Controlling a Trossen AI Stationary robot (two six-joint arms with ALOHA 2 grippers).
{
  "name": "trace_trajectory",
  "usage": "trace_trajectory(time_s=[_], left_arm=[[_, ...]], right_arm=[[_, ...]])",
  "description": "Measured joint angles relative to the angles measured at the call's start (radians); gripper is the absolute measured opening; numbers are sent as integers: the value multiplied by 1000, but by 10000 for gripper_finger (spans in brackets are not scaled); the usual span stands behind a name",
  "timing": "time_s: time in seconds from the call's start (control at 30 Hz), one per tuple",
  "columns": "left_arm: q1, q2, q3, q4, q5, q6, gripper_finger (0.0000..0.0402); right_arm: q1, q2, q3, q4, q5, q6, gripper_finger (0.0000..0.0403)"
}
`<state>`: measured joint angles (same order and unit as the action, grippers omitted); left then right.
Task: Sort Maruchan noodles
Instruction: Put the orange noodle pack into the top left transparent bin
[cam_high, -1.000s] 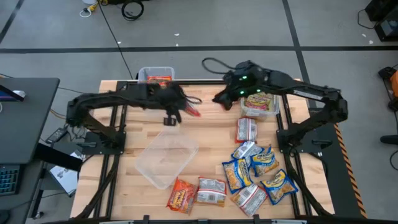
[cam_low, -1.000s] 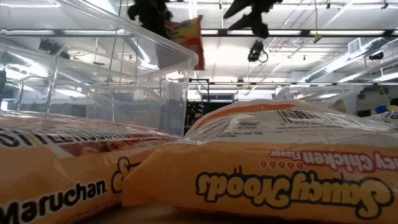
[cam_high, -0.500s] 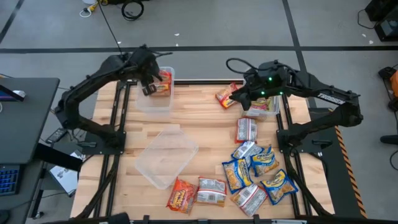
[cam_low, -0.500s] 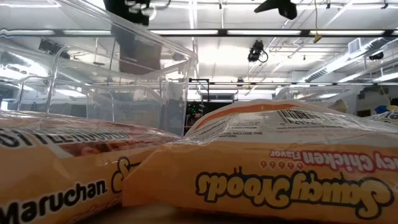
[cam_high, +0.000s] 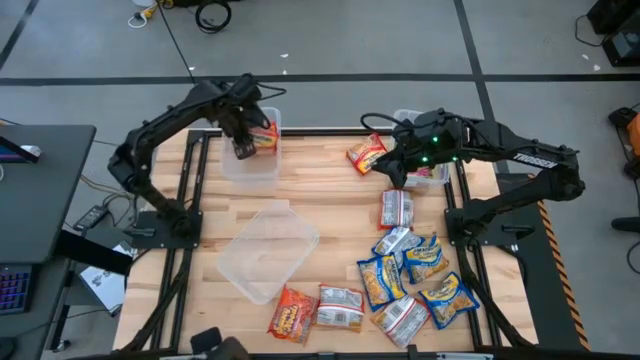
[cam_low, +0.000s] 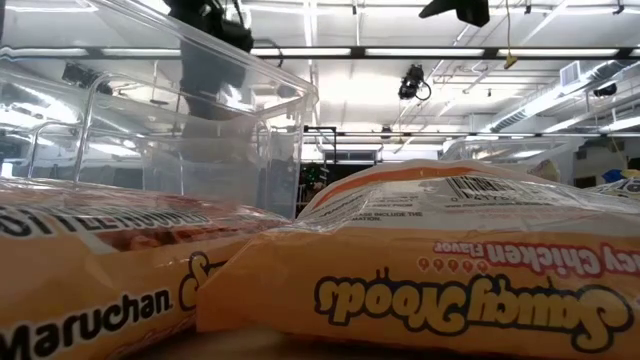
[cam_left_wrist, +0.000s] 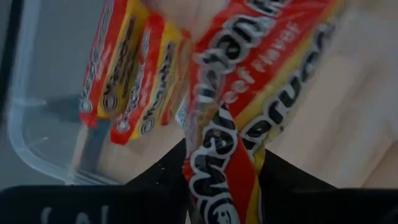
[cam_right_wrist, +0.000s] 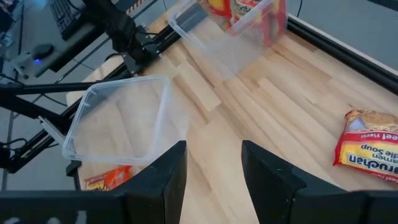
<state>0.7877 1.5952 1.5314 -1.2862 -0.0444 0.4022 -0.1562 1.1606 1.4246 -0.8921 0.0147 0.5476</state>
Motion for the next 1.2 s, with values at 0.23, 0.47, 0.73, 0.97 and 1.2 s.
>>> trace_trajectory(time_s=[0.23,0.47,0.73,0.97,1.2], left_arm=[[75,103,-1,-22,-12,-26,123],[91,150,-1,45,19,-29,123],[97,238,-1,46,39,-17,123],[122,290,-1,66,34,-16,128],[146,341,-1,79,15,-26,132]], right_arm=[[19,-5,0,-8,-4,3,158],[42,-5,0,-32,13,29,158],[62,-5,0,-31,22,61,158],[88,-5,0,-31,52,88,158],[122,-5,0,-30,74,106,158]])
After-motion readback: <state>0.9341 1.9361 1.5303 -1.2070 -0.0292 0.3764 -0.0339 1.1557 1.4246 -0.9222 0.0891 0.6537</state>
